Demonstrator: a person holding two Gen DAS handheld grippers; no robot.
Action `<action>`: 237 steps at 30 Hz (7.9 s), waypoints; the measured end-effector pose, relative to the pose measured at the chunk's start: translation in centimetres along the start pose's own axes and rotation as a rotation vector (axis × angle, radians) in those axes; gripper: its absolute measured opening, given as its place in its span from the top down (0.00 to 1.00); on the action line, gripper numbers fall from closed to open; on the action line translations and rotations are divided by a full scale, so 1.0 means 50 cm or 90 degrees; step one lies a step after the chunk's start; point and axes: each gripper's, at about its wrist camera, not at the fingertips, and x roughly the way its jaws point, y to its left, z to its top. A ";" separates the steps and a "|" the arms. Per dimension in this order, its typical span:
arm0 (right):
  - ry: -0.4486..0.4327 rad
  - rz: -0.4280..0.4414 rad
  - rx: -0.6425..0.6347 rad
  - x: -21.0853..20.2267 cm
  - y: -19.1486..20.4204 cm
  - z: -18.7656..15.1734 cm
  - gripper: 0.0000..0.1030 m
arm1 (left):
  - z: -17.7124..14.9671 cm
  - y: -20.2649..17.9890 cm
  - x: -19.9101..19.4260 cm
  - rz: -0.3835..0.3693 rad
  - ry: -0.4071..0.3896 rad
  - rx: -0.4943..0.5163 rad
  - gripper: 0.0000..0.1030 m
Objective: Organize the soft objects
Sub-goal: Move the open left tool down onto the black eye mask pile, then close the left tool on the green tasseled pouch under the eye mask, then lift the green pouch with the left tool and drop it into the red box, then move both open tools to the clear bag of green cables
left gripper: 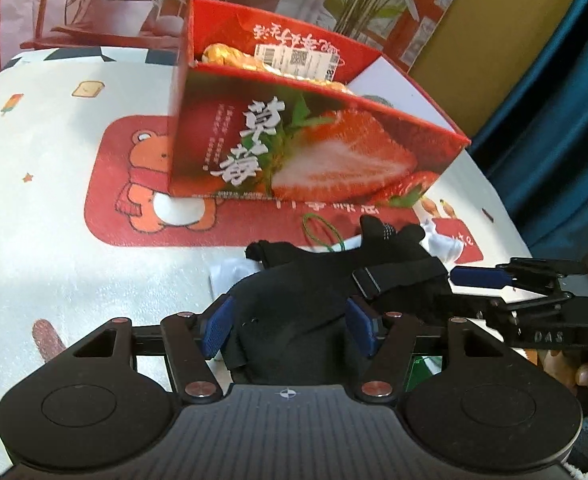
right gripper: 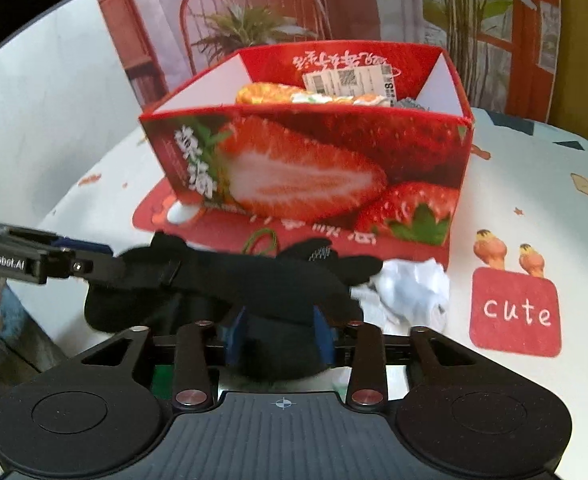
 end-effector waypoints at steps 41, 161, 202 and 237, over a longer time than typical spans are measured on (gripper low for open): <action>0.006 -0.073 -0.046 0.151 0.001 0.022 0.59 | 0.061 0.045 0.116 0.059 0.019 -0.067 0.48; -0.403 -0.044 -0.274 -0.079 0.096 0.351 0.61 | 0.372 -0.155 -0.151 -0.157 -0.297 0.072 0.43; -0.239 -0.071 -0.098 -0.023 -0.076 0.151 0.58 | 0.193 -0.110 -0.064 0.004 -0.176 0.080 0.44; 0.007 -0.078 0.059 0.025 -0.037 -0.119 0.52 | -0.040 0.009 -0.016 -0.020 -0.021 -0.094 0.44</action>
